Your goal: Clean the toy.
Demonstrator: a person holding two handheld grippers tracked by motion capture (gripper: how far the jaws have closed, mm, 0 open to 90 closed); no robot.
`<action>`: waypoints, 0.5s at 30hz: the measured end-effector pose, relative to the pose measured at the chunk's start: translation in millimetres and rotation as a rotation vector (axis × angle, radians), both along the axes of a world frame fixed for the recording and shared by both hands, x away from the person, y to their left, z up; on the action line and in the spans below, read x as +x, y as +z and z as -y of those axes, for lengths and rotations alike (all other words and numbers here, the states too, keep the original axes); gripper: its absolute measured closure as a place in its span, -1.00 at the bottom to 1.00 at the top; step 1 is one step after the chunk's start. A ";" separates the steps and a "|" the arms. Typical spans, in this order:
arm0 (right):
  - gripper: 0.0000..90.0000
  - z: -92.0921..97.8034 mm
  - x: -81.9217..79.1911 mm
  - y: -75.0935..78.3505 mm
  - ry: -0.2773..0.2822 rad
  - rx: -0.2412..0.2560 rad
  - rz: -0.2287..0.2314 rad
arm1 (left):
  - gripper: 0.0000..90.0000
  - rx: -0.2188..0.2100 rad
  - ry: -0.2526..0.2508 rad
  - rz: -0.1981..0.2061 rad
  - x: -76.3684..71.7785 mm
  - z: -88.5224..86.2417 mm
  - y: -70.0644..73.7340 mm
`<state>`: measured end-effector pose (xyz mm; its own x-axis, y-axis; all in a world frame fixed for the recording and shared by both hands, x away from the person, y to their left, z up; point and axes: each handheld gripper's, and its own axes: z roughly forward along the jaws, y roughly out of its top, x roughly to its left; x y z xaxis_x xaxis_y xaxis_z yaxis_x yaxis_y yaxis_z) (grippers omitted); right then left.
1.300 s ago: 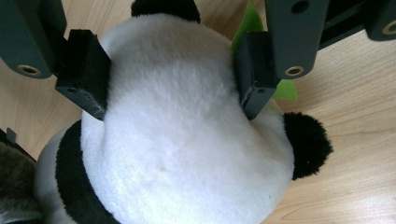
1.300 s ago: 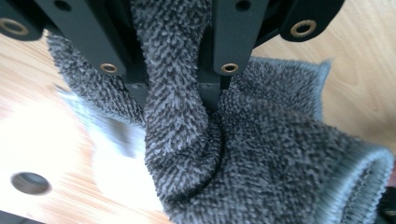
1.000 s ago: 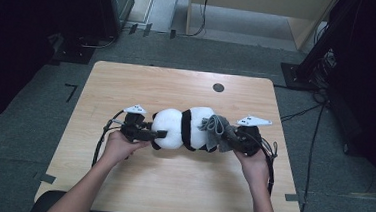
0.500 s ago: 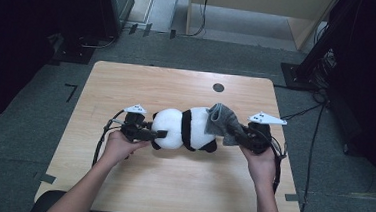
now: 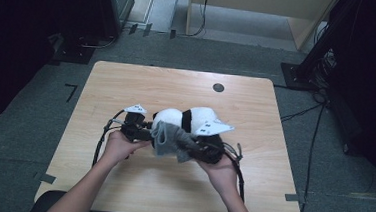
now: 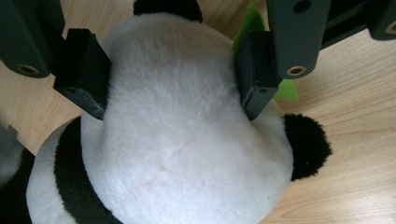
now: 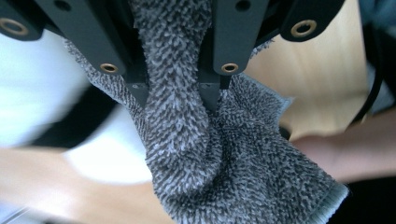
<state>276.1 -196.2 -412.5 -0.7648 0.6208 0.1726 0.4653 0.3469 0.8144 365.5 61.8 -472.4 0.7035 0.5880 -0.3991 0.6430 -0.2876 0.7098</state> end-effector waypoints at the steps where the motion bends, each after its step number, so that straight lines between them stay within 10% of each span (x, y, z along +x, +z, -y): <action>1: 0.67 -9.2 -0.5 -7.8 0.029 -0.020 -0.011 | -0.20 -0.001 0.000 -0.001 0.1 -0.1 0.0; 15: 0.67 -56.2 8.6 -65.1 0.122 -0.166 -0.105 | -0.20 -0.004 -0.001 -0.006 1.8 -0.1 0.3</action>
<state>284.7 -140.0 -477.6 -0.8191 0.5514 0.1579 0.4906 0.5309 0.6910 367.3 61.9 -472.2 0.7016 0.5859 -0.4055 0.6471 -0.2856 0.7069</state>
